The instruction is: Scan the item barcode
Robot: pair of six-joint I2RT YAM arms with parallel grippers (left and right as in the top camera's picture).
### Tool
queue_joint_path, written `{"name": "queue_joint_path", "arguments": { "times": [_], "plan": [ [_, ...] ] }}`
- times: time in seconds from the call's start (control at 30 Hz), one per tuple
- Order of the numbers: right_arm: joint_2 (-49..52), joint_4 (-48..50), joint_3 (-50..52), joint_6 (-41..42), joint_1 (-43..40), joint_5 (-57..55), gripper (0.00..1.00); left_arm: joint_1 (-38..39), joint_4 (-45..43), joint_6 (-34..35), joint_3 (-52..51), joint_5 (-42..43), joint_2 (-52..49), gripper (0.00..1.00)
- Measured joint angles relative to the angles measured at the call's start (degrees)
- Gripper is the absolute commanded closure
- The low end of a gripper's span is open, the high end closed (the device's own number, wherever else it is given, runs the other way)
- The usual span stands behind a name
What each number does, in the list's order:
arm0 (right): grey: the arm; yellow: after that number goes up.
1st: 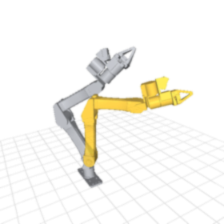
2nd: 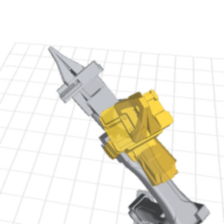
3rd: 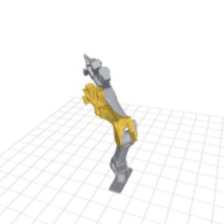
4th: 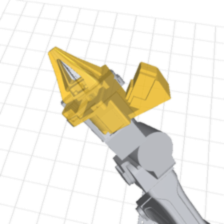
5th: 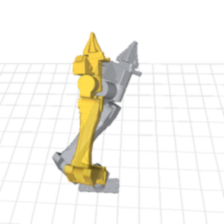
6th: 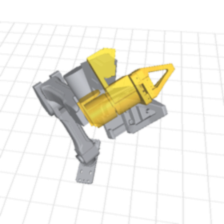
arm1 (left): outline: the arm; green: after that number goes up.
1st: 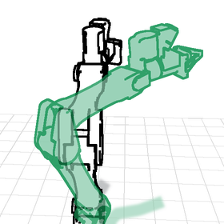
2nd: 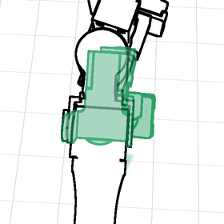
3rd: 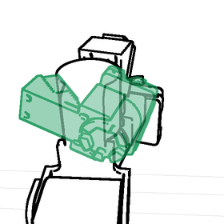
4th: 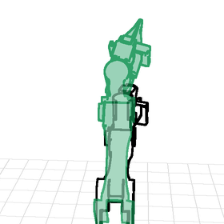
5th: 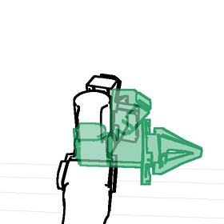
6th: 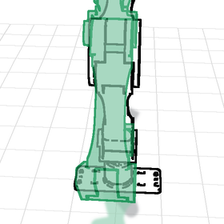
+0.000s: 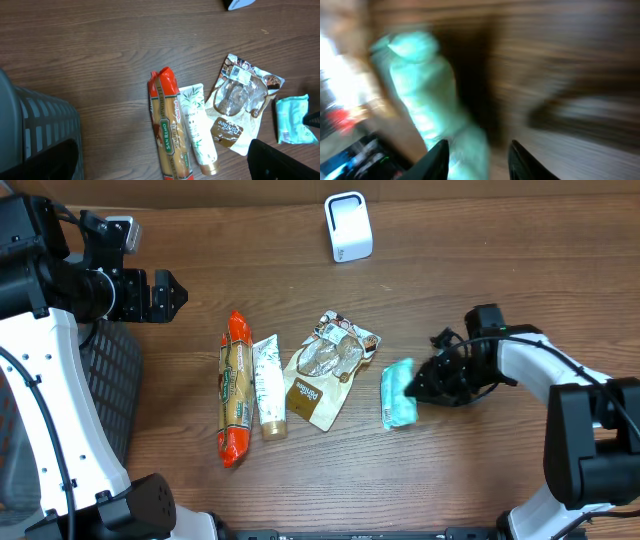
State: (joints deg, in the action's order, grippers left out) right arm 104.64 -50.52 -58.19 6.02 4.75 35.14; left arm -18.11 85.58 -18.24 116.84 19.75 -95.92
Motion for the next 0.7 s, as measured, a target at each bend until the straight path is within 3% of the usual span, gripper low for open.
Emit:
{"name": "queue_joint_path", "arguments": {
  "times": [0.17, 0.33, 0.53, 0.7],
  "plan": [
    [0.02, -10.78, -8.41, -0.13, -1.42, -11.54, 0.57, 0.00, 0.00, 0.00, 0.00, 0.02, 0.00, 0.00],
    [0.00, -17.97, -19.93, -0.87, -0.31, -15.98, 0.57, 0.00, 0.00, 0.00, 0.00, 0.02, 0.00, 0.00],
    [-0.02, -19.96, -21.79, -1.05, 6.95, -14.73, 0.58, 0.00, 0.00, 0.00, 0.00, 0.00, 0.00, 0.00],
    [-0.02, -14.12, -19.54, 2.93, 14.16, -11.93, 0.58, 0.00, 0.00, 0.00, 0.00, 0.02, 0.00, 0.01]
  ]
}}
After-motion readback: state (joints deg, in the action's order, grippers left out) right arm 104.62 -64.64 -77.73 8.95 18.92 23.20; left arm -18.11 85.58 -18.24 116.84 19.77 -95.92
